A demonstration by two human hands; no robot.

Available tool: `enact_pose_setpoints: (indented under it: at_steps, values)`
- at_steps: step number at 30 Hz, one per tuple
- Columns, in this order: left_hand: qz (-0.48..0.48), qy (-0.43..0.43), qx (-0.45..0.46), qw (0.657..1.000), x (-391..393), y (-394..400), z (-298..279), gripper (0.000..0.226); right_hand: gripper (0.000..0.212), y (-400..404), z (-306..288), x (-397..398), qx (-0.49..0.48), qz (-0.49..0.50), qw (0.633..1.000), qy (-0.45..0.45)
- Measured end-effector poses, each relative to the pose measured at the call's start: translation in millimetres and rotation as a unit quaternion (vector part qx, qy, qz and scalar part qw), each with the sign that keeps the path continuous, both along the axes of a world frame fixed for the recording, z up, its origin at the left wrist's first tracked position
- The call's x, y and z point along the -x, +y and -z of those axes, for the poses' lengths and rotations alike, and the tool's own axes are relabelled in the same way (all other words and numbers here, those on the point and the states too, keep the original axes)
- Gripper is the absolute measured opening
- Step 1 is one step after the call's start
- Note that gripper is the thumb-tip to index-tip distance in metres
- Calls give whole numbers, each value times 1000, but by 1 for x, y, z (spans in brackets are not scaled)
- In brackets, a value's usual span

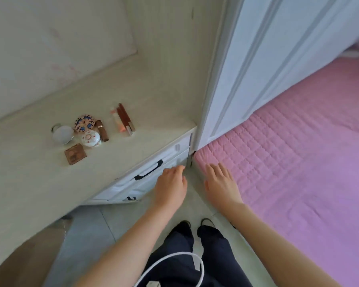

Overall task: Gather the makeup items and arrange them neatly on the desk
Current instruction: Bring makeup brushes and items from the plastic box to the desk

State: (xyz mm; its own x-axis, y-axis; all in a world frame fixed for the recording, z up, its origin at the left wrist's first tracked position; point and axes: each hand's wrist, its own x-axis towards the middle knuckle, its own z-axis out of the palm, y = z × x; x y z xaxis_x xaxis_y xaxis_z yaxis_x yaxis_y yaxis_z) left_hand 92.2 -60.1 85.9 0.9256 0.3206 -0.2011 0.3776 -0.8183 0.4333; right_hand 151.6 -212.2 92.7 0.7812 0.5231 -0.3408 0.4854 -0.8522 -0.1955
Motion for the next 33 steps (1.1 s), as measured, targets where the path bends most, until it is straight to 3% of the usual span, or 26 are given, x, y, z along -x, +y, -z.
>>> enact_pose_setpoints:
  at_steps: [6,14,23,33]
  values:
    - [198,-45,-58,977,2,-32,-9,35,44,-44,-10,52,8,141,990,-17]
    - [359,-95,-47,927,14,-109,-22,30,49,-123,-18,124,9,335,942,-12]
    - [544,-94,-47,833,39,-234,-36,29,54,-221,-21,220,26,520,853,-26]
    - [687,-110,-47,716,126,-401,-43,34,53,-338,-22,351,-2,665,746,-49]
